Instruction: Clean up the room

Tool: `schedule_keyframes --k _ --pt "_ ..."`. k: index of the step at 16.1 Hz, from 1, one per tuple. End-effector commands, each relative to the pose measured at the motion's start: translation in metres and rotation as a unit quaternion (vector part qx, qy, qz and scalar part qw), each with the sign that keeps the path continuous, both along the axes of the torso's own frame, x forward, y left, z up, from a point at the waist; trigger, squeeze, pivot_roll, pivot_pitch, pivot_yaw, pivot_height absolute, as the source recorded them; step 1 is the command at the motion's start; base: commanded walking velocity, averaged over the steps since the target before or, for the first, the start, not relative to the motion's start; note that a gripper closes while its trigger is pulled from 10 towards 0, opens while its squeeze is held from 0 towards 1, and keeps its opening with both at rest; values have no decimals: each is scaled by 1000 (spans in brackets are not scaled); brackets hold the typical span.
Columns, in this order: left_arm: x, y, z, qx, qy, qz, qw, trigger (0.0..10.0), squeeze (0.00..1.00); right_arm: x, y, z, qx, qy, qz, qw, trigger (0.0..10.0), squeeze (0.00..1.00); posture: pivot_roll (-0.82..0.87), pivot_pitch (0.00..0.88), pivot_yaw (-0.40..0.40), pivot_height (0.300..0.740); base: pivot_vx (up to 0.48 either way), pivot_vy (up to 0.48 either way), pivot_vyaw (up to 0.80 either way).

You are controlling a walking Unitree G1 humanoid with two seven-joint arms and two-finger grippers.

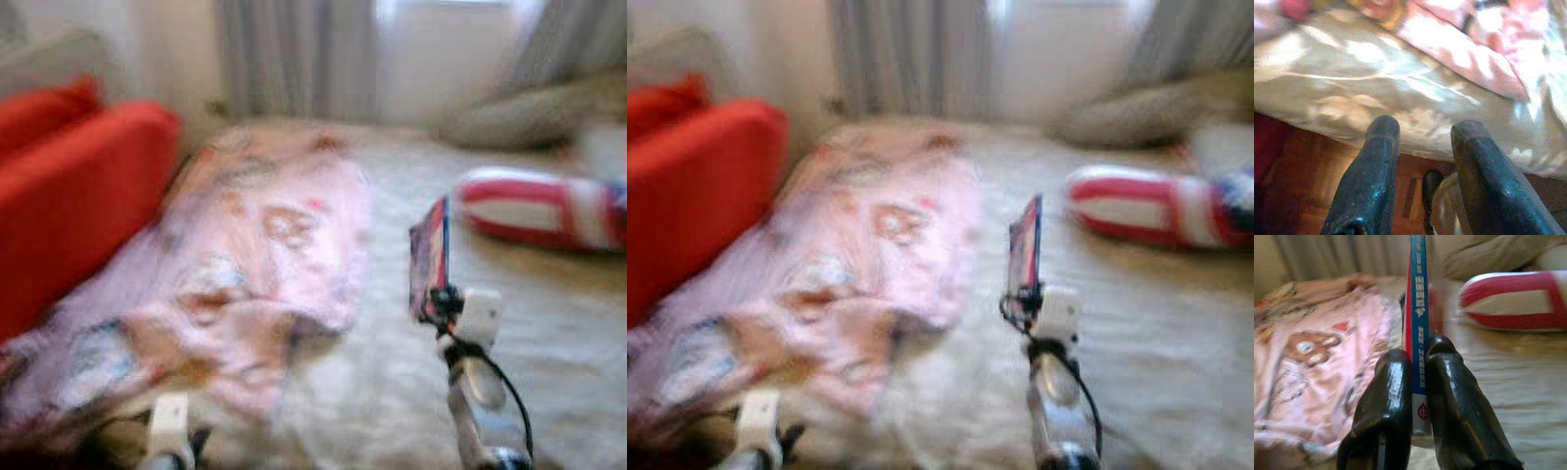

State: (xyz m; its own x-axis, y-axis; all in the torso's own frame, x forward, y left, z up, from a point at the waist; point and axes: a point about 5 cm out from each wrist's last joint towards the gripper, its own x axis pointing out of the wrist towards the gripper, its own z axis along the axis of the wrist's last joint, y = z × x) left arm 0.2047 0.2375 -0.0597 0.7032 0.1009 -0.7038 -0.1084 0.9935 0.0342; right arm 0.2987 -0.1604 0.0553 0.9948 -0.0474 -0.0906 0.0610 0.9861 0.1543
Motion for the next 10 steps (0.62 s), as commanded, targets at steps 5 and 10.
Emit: schedule_keyframes --k 5,10 --pt "0 -5 -1 -3 2 -4 1000 10000 0 4 2 13 -18 -29 10 999 10000 0 22 0 -28 708 0 -328 0" --pt "2 -8 -1 -7 0 -4 1000 10000 0 5 3 15 -17 -31 21 999 10000 0 23 0 -27 708 0 -328 0"
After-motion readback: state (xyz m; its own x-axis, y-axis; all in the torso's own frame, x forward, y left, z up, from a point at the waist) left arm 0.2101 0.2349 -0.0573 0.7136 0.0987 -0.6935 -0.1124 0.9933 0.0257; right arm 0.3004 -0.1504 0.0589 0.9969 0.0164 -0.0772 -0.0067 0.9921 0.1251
